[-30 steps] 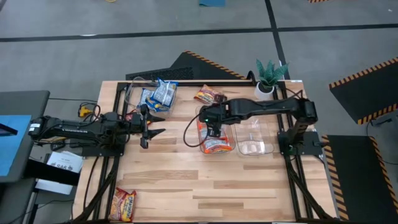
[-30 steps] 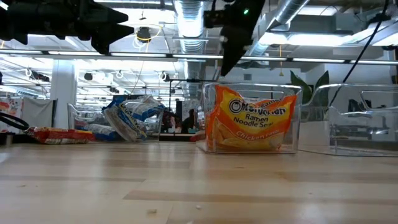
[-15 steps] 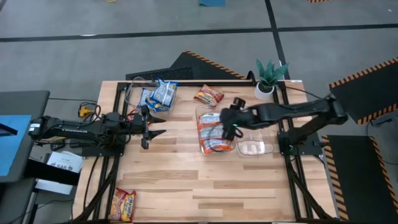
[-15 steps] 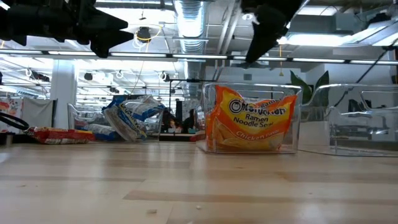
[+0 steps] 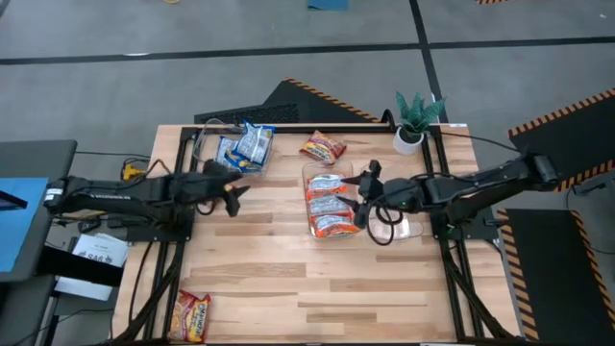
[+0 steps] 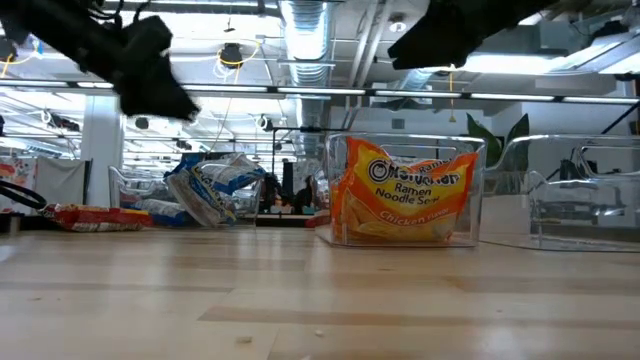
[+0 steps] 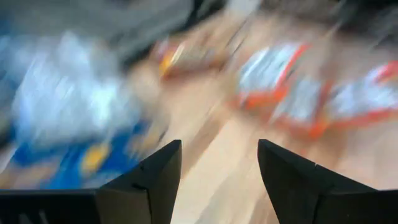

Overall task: Sort Maruchan noodles
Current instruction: Put the middle left red noodle pack into the bottom right transparent bin

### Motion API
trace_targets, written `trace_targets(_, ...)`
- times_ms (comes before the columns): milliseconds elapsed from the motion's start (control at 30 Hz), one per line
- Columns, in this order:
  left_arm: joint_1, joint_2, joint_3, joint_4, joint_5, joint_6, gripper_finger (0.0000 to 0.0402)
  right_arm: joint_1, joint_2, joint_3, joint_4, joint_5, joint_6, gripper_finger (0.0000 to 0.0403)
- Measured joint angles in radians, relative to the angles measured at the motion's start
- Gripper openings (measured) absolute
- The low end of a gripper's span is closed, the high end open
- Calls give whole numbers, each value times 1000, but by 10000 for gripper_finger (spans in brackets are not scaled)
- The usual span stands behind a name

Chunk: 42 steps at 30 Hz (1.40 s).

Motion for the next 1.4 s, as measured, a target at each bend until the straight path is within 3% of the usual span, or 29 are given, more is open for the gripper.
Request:
trace_targets(200,0,143,171,-525,-58,-301,199,0,37,1,28,-3,9,255)
trace_targets(433,0,295,171,-808,-53,-518,199,-2,76,1,46,-3,10,255)
trace_targets(967,2,571,171,-763,38,-504,199,-2,78,0,40,-3,10,255)
trace_targets(1400,2,710,173,-703,72,-408,199,-2,78,0,40,-3,13,255)
